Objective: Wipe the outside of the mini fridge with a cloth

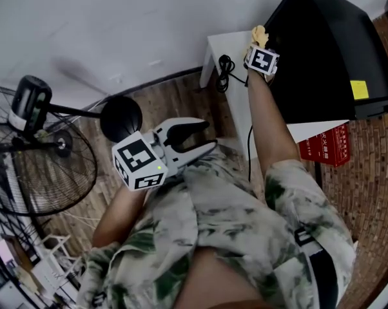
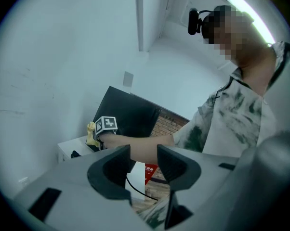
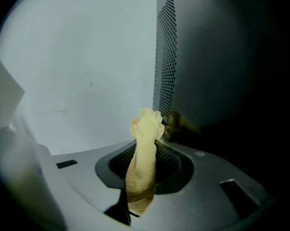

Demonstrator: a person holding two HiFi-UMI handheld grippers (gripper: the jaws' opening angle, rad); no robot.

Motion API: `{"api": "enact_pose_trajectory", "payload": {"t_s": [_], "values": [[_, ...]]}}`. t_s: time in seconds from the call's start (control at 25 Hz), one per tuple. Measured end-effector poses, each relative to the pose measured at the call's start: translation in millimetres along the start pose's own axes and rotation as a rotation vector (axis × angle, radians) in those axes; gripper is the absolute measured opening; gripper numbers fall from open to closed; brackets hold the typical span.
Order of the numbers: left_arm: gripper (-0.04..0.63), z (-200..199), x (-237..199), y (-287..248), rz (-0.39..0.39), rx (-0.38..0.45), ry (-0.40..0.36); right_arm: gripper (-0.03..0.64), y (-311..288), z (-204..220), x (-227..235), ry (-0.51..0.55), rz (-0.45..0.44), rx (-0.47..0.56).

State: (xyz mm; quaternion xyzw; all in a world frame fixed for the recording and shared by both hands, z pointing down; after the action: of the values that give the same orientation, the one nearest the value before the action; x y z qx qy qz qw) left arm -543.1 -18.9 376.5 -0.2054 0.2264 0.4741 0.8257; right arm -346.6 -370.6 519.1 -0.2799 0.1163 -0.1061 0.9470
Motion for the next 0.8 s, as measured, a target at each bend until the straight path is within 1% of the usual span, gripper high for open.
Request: {"api": "enact_pose_trajectory", "payload": {"t_s": [0.12, 0.28, 0.36, 0.44, 0.52, 0.72, 0.8], "values": [[0.166, 0, -3, -7, -0.020, 0.003, 0.012, 0.098, -13, 17, -6, -0.005, -0.042, -0.053], [0.166, 0, -7, -14, -0.045, 0.000, 0.035, 0.098, -26, 41, -17, -0.034, -0.103, -0.149], [0.166, 1, -8, -18, -0.059, -0.001, 0.046, 0.098, -33, 45, -16, -0.014, -0.109, -0.142], [0.166, 2, -8, -22, -0.074, 0.000, 0.055, 0.098, -38, 47, -13, 0.016, -0.093, -0.135], [0.166, 3, -9, -26, -0.090, 0.003, 0.065, 0.098, -42, 54, -11, 0.028, -0.090, -0.156], [0.166, 8, -10, -40, -0.130, 0.004, 0.101, 0.098, -54, 69, -8, 0.067, -0.112, -0.192], [0.166, 12, -10, -45, -0.143, 0.003, 0.114, 0.098, -56, 73, -7, 0.083, -0.126, -0.192]]}}
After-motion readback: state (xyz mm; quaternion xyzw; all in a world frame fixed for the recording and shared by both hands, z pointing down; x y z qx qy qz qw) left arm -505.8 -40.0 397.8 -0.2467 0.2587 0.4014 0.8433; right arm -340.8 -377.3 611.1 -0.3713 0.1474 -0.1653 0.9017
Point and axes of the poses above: the fingertips, and each gripper's own axes: y backward along the fingers, x to its right, z out of its underside, the point moved 8 cm from there along y, backward along the fingers, and after that the axes turned 8 degrees about y, right-handed, at the moved point
